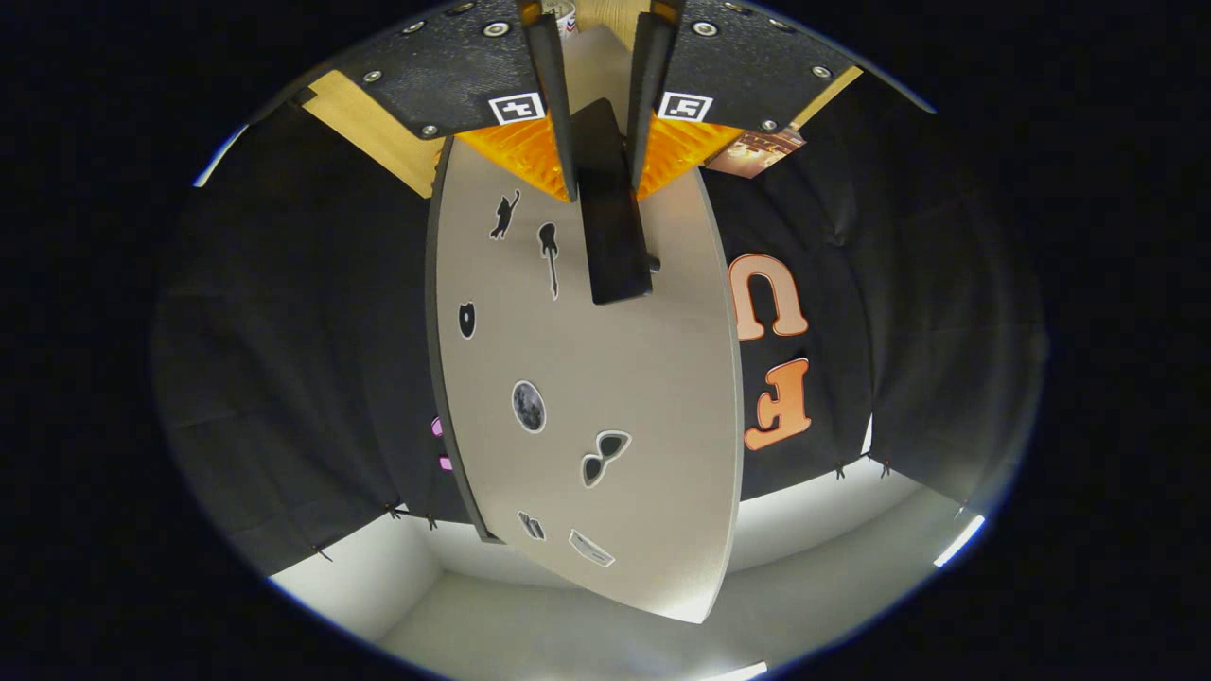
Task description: Open the shoe cabinet door, grab the shoes and put them into the shoe cabinet, then close the shoe cabinet door.
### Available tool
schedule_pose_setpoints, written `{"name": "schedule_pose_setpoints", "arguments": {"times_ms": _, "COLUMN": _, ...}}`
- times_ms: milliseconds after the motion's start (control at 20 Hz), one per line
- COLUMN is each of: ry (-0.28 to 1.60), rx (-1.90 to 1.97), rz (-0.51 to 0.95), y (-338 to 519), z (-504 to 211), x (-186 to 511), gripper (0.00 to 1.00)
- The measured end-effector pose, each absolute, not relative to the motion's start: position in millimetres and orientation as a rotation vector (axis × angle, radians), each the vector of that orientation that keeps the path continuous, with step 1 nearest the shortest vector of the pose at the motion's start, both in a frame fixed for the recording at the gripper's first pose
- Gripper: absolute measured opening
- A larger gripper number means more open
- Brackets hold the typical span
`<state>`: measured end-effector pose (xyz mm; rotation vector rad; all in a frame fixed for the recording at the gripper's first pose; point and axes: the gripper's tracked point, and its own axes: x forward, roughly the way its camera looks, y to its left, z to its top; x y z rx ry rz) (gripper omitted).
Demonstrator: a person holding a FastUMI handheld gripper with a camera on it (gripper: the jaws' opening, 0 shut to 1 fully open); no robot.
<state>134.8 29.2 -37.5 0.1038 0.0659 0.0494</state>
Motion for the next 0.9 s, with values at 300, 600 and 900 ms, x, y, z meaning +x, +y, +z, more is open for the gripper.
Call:
{"name": "schedule_pose_setpoints", "arguments": {"times_ms": 300, "ry": 0.056, "rx": 0.086, "rz": -0.031, "y": -7.9, "z": -35.3, "x": 114.2, "gripper": 0.30}}
{"name": "schedule_pose_setpoints", "arguments": {"times_ms": 600, "ry": 0.054, "rx": 0.070, "rz": -0.085, "y": -33.7, "z": -36.4, "x": 106.2, "gripper": 0.30}}
{"name": "schedule_pose_setpoints", "arguments": {"times_ms": 900, "ry": 0.054, "rx": 0.066, "rz": -0.096, "y": -57.8, "z": -36.4, "x": 100.5, "gripper": 0.30}}
